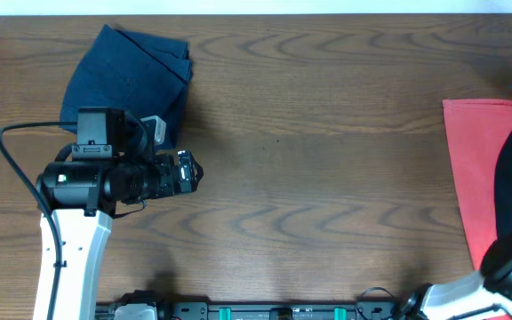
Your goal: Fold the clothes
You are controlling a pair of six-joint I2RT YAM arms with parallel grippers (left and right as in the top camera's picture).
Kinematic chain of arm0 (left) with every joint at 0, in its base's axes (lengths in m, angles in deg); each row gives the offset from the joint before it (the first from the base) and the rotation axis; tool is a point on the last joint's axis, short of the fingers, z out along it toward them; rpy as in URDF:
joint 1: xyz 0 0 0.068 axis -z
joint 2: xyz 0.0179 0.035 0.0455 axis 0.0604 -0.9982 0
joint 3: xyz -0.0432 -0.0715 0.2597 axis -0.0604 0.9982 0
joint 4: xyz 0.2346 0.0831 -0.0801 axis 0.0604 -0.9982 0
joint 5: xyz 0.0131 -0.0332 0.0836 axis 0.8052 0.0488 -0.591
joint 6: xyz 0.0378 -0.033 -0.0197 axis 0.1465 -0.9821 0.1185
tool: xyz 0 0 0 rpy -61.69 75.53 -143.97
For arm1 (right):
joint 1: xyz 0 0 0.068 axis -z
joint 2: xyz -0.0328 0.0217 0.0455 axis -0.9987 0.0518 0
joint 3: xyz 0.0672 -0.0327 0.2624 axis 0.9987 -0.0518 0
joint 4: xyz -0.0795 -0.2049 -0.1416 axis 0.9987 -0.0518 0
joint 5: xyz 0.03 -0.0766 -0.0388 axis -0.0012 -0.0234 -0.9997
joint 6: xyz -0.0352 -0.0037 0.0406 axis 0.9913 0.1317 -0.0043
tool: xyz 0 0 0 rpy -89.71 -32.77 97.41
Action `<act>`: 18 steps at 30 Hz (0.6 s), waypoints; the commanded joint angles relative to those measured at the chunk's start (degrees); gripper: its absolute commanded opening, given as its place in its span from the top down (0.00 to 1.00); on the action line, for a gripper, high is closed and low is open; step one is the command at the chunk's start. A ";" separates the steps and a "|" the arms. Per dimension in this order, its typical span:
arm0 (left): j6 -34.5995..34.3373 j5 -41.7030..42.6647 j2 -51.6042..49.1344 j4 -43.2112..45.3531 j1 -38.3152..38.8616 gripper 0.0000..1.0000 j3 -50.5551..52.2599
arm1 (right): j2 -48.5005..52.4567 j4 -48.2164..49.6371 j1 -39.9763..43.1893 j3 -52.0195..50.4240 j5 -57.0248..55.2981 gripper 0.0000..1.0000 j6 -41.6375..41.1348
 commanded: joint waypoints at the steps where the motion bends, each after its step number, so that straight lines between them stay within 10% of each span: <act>1: 0.76 0.94 -0.07 -0.04 0.07 0.02 -1.18 | 3.48 -0.11 6.16 0.42 -2.25 0.07 -2.12; 18: 0.76 0.92 -0.11 -0.02 0.07 0.02 -1.18 | 16.17 9.60 21.07 0.42 12.31 0.10 5.79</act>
